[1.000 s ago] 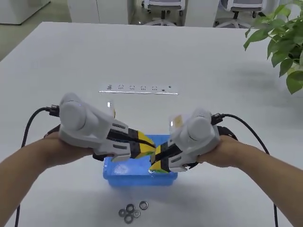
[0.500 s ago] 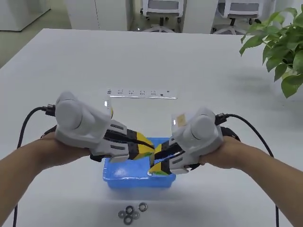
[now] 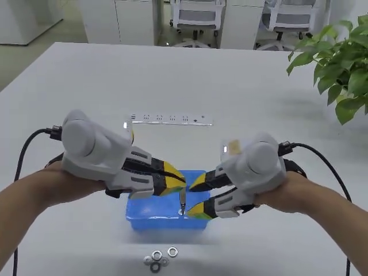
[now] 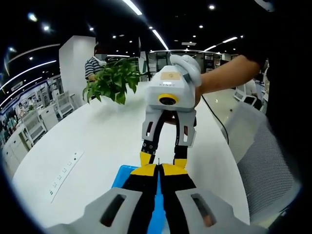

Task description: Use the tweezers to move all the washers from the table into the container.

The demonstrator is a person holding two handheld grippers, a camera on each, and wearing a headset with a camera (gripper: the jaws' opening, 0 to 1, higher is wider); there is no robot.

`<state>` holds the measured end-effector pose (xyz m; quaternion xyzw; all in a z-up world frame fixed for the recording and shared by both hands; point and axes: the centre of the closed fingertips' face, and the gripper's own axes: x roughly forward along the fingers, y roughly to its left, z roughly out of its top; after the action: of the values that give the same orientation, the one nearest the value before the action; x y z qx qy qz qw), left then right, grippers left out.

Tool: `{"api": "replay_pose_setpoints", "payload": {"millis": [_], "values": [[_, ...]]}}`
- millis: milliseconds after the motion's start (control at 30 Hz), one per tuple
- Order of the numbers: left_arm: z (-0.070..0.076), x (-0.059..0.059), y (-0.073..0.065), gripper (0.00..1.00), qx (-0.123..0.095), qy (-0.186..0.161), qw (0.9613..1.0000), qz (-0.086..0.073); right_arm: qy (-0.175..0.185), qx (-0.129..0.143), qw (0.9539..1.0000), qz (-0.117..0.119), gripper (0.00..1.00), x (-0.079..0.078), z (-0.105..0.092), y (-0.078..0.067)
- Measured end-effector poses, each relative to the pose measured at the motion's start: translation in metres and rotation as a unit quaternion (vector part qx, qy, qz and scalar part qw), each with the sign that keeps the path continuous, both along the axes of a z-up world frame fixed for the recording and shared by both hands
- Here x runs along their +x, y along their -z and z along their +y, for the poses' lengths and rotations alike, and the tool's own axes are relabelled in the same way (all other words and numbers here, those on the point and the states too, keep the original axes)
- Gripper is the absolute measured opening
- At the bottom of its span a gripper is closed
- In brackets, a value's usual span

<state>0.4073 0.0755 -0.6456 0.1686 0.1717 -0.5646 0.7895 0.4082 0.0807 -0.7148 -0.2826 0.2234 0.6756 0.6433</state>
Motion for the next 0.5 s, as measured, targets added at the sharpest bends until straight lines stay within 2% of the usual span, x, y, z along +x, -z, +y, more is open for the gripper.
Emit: {"api": "replay_pose_setpoints", "payload": {"millis": [500], "values": [[-0.001,-0.015,-0.017,0.06,-0.001,0.008,0.9999,-0.013,0.045,0.011,0.9989,0.002,0.49,-0.015,-0.020,-0.006]]}}
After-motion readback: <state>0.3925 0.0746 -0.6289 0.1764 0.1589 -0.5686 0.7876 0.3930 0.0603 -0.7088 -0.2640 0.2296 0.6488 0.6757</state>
